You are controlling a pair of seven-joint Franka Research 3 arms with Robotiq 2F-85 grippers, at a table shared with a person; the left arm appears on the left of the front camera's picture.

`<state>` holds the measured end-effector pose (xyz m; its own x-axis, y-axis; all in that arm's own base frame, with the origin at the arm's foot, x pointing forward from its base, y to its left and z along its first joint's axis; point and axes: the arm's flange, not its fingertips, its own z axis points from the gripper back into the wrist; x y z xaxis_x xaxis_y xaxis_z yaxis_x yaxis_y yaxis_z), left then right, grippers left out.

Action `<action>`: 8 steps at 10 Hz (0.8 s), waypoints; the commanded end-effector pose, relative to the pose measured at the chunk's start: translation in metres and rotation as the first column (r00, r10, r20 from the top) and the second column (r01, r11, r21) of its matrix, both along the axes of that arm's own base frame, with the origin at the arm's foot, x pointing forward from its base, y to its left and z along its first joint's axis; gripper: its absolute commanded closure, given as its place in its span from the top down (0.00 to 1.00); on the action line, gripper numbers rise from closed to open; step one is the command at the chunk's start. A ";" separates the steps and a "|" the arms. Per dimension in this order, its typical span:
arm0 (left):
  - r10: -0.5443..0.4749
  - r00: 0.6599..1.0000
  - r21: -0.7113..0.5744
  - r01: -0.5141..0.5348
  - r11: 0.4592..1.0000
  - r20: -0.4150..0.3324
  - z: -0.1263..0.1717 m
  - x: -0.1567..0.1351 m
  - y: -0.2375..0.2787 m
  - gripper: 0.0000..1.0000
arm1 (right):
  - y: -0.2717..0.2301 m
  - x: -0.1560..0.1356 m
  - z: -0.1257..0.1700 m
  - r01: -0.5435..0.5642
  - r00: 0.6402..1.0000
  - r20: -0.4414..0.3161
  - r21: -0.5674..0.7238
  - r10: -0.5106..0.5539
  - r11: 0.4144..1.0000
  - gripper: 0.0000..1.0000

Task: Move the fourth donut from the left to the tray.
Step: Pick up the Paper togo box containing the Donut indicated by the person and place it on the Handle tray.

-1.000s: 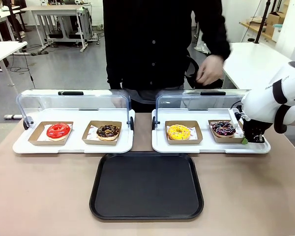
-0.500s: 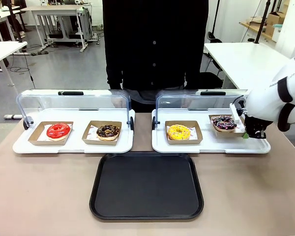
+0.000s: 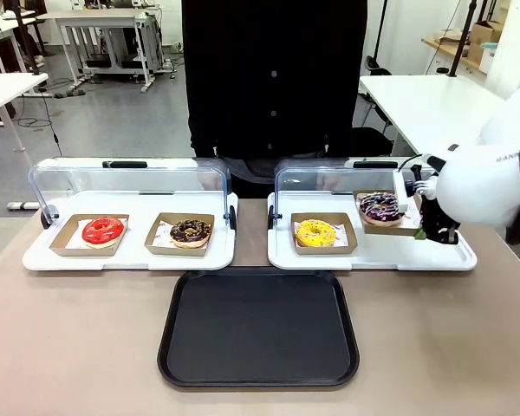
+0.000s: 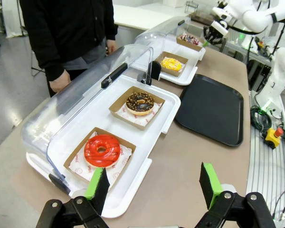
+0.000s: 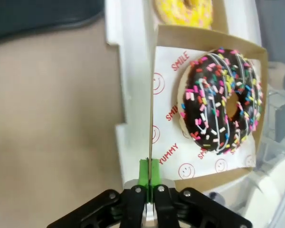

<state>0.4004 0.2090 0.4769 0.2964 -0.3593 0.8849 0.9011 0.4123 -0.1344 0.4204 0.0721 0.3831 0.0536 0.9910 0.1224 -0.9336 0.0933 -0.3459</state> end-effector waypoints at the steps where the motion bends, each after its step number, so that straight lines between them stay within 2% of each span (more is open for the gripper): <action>1: -0.007 1.000 -0.014 0.007 1.000 0.014 0.002 0.000 0.000 1.00 | 0.031 -0.032 0.006 0.069 0.997 -0.022 0.018 -0.068 0.997 0.02; 3: -0.007 1.000 -0.014 0.007 1.000 0.014 0.002 0.000 0.000 1.00 | 0.054 -0.068 0.007 0.046 0.999 -0.013 0.021 -0.046 0.999 0.02; 4: -0.007 1.000 -0.014 0.007 1.000 0.014 0.002 0.000 0.000 1.00 | 0.062 -0.082 0.006 0.015 0.999 -0.032 0.029 -0.014 0.999 0.02; 5: -0.007 1.000 -0.014 0.007 1.000 0.014 0.002 0.000 0.000 1.00 | 0.061 -0.087 0.006 -0.042 0.998 -0.057 -0.025 0.040 0.999 0.02; 6: -0.007 1.000 -0.014 0.007 1.000 0.014 0.002 0.000 0.000 1.00 | 0.070 -0.032 0.019 0.026 0.999 -0.035 0.035 -0.024 0.999 0.02; 8: -0.007 1.000 -0.014 0.007 1.000 0.014 0.002 0.000 0.000 1.00 | 0.070 -0.032 0.019 0.026 0.999 -0.035 0.035 -0.024 0.999 0.02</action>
<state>0.4005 0.2090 0.4769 0.2965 -0.3593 0.8849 0.9011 0.4121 -0.1346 0.3847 0.1418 0.4022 0.0717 0.9862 0.1494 -0.9505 0.1129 -0.2893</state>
